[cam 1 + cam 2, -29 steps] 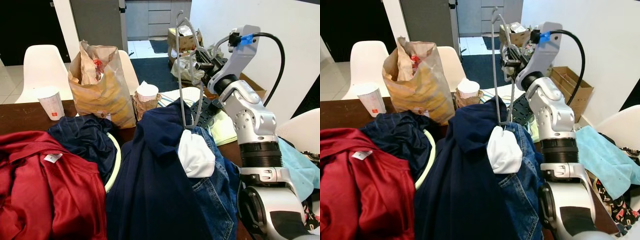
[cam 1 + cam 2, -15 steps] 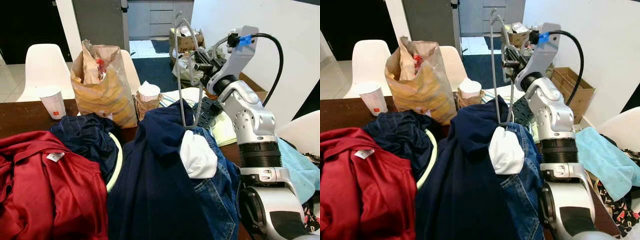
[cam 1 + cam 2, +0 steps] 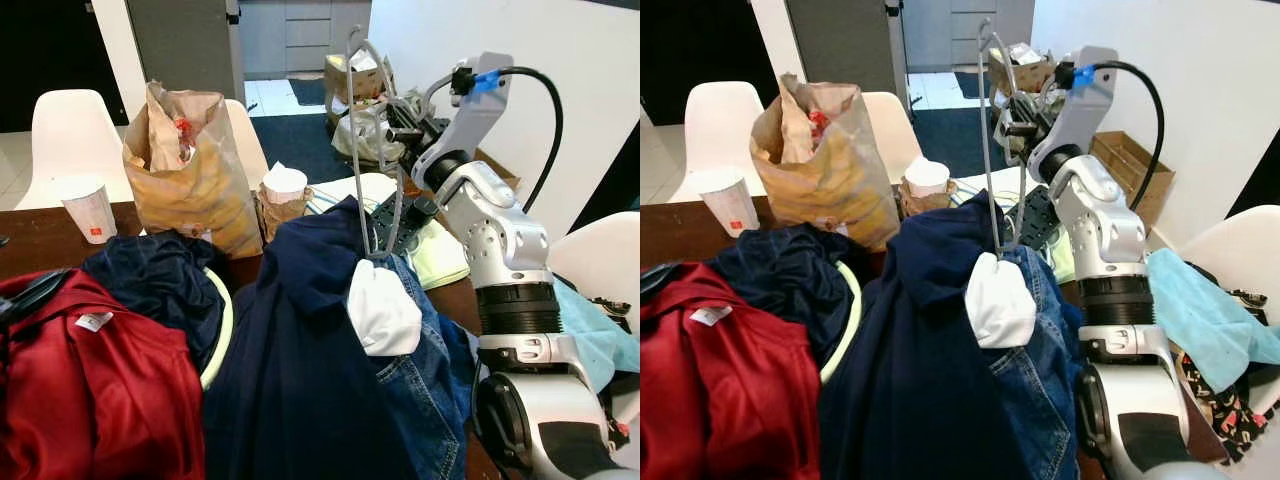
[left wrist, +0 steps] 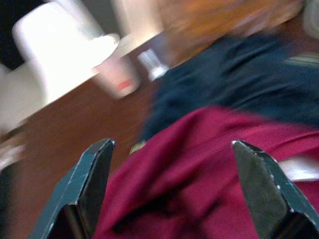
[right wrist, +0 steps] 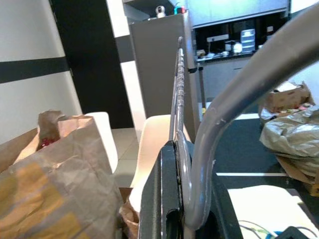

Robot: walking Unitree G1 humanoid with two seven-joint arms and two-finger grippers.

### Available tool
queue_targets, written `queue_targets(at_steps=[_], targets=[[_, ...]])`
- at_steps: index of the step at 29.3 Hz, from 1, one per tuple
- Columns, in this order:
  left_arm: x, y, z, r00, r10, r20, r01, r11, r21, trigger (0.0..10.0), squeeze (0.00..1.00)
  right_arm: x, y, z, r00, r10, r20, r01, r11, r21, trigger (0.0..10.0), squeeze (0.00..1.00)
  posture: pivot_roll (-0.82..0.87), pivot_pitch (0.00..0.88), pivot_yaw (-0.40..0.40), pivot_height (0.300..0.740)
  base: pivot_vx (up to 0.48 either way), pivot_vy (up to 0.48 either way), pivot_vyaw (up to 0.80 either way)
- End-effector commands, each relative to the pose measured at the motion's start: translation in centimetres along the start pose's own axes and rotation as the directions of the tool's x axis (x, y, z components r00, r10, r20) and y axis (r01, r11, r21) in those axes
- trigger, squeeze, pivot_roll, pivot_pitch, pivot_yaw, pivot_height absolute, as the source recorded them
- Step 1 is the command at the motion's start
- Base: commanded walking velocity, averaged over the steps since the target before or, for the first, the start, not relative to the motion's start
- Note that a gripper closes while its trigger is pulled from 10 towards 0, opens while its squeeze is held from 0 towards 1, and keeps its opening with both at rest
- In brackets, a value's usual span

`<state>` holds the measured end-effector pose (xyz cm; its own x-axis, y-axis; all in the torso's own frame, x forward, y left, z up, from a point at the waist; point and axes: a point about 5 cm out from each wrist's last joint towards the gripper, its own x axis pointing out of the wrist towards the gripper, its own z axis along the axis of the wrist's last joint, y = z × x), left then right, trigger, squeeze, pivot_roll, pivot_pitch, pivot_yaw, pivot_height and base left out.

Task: Hang hanger

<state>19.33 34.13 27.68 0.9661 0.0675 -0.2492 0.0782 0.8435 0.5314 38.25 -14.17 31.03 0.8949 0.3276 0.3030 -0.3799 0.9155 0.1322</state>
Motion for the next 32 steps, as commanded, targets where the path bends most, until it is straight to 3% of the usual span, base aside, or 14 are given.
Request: queue_targets(at_steps=[1, 4, 9, 14, 18, 27, 29, 30, 31, 32], targets=[[-0.5, 1.4, 0.2, 0.993, 0.091, -0.069, -0.084, 0.991, 0.102, 10.0, 0.00, 0.1, 0.1, -0.3, 1.000, 0.005, -0.014, -0.005, 1.000, 0.006, 10.0, 0.00, 0.04, 0.000, -0.034, 0.736, 0.000, 0.000, 0.00], [-0.7, 1.3, 0.2, 0.993, 0.090, -0.076, -0.081, 0.990, 0.118, 10.0, 0.00, 0.2, 0.2, -0.3, 1.000, 0.005, -0.016, -0.005, 1.000, 0.006, 10.0, 0.00, 0.04, 0.000, -0.035, 0.736, 0.000, 0.000, 0.00], [-0.5, -1.7, -0.2, 0.990, -0.115, -0.083, 0.125, 0.983, 0.134, 10.0, 0.00, 0.1, -0.1, -0.2, 1.000, -0.004, -0.020, 0.004, 1.000, -0.001, 10.0, 0.00, 0.03, 0.000, -0.034, 0.736, 0.000, 0.000, 0.00], [-0.5, -2.5, -0.1, 0.983, -0.171, -0.070, 0.178, 0.977, 0.120, 10.0, 0.00, 0.0, -0.2, -0.2, 1.000, -0.010, -0.021, 0.010, 1.000, -0.003, 10.0, 0.00, 0.03, 0.000, -0.032, 0.736, 0.000, 0.000, 0.00], [-0.2, -4.3, -0.9, 0.955, -0.271, -0.120, 0.286, 0.949, 0.130, 10.0, 0.00, 0.0, -0.3, -0.2, 1.000, -0.016, -0.023, 0.016, 1.000, -0.003, 10.0, 0.00, 0.03, 0.000, -0.029, 0.736, 0.000, 0.000, 0.00], [-0.6, -2.8, -1.7, 0.964, -0.166, -0.208, 0.210, 0.954, 0.214, 10.0, 0.00, -0.1, -0.5, -0.3, 0.999, -0.023, -0.027, 0.023, 1.000, -0.006, 10.0, 0.00, 0.02, 0.003, -0.028, 0.736, 0.000, 0.000, 0.00], [-0.7, -1.3, -1.7, 0.976, -0.062, -0.209, 0.119, 0.956, 0.269, 10.0, 0.00, -0.1, -0.6, -0.4, 0.999, -0.025, -0.028, 0.024, 1.000, -0.005, 10.0, 0.00, 0.03, 0.003, -0.030, 0.736, 0.000, 0.000, 0.00], [-0.7, -1.3, -1.7, 0.976, -0.062, -0.209, 0.119, 0.956, 0.269, 10.0, 0.00, -0.1, -0.6, -0.4, 0.999, -0.025, -0.028, 0.024, 1.000, -0.005, 10.0, 0.00, 0.03, 0.003, -0.030, 0.736, 0.000, 0.000, 0.00], [-0.8, -0.1, -1.2, 0.986, 0.022, -0.167, 0.028, 0.955, 0.295, 10.0, 0.00, -0.1, -0.5, -0.5, 0.999, -0.024, -0.031, 0.024, 1.000, -0.004, 10.0, 0.00, 0.03, 0.002, -0.031, 0.736, 0.000, 0.000, 0.00], [-0.8, -0.1, -1.2, 0.986, 0.022, -0.167, 0.028, 0.955, 0.295, 10.0, 0.00, -0.1, -0.5, -0.5, 0.999, -0.024, -0.031, 0.024, 1.000, -0.004, 10.0, 0.00, 0.03, 0.002, -0.031, 0.736, 0.000, 0.000, 0.00]])
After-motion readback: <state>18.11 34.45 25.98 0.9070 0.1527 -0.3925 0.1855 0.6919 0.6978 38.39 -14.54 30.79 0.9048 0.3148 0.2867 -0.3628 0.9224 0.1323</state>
